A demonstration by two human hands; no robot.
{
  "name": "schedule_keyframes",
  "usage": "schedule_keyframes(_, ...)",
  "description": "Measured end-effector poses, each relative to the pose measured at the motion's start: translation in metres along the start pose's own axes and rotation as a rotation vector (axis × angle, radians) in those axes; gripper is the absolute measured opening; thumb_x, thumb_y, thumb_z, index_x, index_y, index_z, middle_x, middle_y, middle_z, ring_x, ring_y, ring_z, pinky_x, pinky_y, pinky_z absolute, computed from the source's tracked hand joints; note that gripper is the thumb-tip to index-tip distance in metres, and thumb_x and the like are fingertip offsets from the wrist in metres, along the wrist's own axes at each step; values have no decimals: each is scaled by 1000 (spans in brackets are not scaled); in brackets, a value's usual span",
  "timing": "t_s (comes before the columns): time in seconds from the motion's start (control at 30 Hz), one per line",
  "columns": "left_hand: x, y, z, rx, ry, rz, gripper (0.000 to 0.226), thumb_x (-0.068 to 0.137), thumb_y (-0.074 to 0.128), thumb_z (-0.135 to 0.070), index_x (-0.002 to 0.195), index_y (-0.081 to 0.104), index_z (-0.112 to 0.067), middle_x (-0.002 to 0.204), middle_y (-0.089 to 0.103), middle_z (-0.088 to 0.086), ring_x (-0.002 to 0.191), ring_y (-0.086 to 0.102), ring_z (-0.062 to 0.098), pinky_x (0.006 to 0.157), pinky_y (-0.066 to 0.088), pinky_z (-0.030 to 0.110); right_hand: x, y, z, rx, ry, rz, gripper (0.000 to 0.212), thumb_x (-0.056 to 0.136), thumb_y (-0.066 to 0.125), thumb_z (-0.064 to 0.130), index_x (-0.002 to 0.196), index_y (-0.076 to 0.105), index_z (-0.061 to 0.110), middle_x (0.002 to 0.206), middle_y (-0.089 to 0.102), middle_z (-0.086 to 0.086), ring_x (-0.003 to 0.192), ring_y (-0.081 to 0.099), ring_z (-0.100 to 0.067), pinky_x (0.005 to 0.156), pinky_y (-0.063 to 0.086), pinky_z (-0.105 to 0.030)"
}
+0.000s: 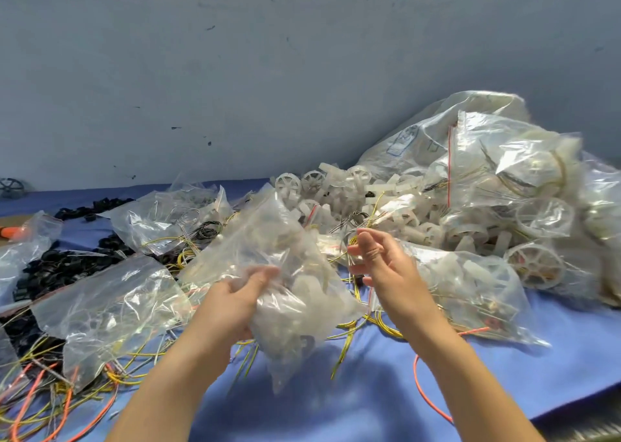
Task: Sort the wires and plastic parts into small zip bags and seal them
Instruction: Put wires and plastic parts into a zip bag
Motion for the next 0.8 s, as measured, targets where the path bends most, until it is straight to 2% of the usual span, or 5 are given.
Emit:
schedule_keyframes(0.1, 7, 23, -8, -285, -59, 25, 27, 96, 56, -30, 109, 71, -11, 106, 72, 18, 81, 69, 26, 61, 56, 33, 1, -11, -7, 65, 127, 26, 46, 77, 51, 61, 110, 61, 30, 101, 69, 1, 82, 63, -10, 79, 53, -29)
schedule_keyframes(0.27, -2, 101, -24, -505, 37, 298, 49, 94, 51, -47, 123, 64, -9, 121, 67, 18, 111, 65, 28, 92, 51, 43, -2, -42, -13, 390, 271, -73, 41, 81, 71, 42, 115, 56, 24, 103, 72, -4, 76, 72, -19, 57, 58, -33)
schedule_keyframes(0.43, -11, 187, -27, -384, 105, 285, 32, 79, 68, -32, 108, 71, -20, 107, 73, 12, 95, 72, 29, 72, 60, 38, -1, -103, -12, 515, 185, -256, 36, 85, 72, 29, 116, 57, 21, 104, 71, -5, 75, 72, -11, 55, 54, -26)
schedule_keyframes(0.6, 14, 265, -77, -382, 167, 372, 48, 81, 69, -30, 119, 61, -2, 103, 73, 15, 85, 73, 25, 65, 58, 33, 0, -172, -1, 570, 41, -441, 32, 93, 60, 37, 124, 56, 27, 109, 72, -2, 89, 72, -19, 64, 58, -30)
schedule_keyframes(0.8, 77, 380, -203, -506, 81, 435, 42, 95, 62, -27, 128, 54, -3, 118, 55, 8, 92, 59, 22, 88, 54, 30, -1, -210, -17, 547, 126, -568, 16, 99, 52, 34, 113, 60, 33, 100, 73, 3, 77, 72, -14, 60, 57, -29)
Point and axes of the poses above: each hand's wrist, its own x-axis towards the middle knuckle, its own y-axis out of the palm, z = x × y, the point moved 3 cm from there along x, towards the middle knuckle
